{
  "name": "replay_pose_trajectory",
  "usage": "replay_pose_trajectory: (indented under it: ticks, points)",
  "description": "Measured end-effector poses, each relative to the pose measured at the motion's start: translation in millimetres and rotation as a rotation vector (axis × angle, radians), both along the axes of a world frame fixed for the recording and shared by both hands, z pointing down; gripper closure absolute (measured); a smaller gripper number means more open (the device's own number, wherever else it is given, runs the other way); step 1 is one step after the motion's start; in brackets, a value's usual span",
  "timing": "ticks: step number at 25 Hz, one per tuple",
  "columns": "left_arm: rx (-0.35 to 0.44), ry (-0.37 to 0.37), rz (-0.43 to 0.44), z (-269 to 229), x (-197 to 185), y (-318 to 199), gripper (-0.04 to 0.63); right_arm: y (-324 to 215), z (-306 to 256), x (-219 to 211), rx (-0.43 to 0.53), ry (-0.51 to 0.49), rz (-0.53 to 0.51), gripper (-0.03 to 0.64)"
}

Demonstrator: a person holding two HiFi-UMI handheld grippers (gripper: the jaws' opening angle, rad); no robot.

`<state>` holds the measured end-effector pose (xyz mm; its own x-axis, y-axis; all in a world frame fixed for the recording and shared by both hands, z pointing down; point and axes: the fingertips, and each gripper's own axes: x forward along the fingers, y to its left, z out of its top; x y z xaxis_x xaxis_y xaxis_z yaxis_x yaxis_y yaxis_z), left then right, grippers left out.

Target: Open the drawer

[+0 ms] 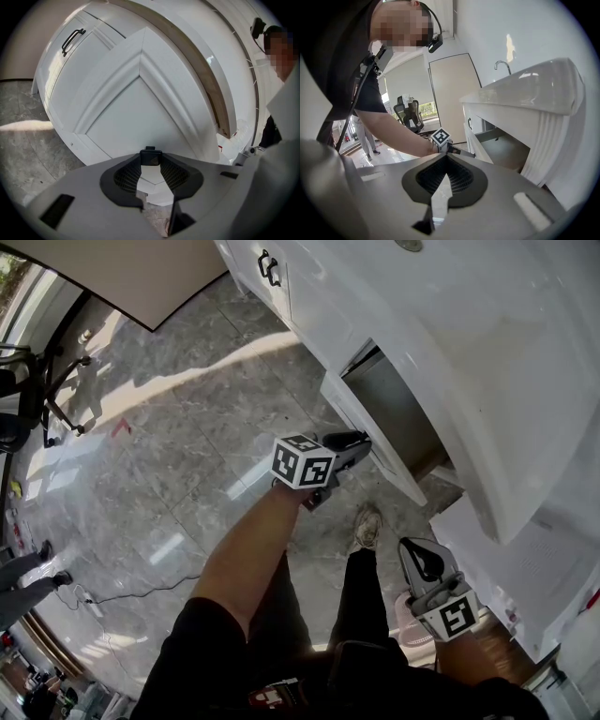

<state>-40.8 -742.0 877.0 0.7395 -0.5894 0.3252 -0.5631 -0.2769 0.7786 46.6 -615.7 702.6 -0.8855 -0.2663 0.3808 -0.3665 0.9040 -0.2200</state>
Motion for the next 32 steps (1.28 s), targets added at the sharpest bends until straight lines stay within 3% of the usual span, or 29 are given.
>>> replay_pose_trajectory:
  ticks: [9, 32]
  points:
    - [-0.009, 0.003, 0.009, -0.5, -7.2, 16.1, 0.466, 3.4, 0.8, -4.4, -0.032, 0.068, -0.006, 0.618]
    - [-0.024, 0.008, 0.008, 2.0, -30.2, 61.1, 0.466, 12.9, -13.3, -43.8, 0.001, 0.044, -0.063, 0.618]
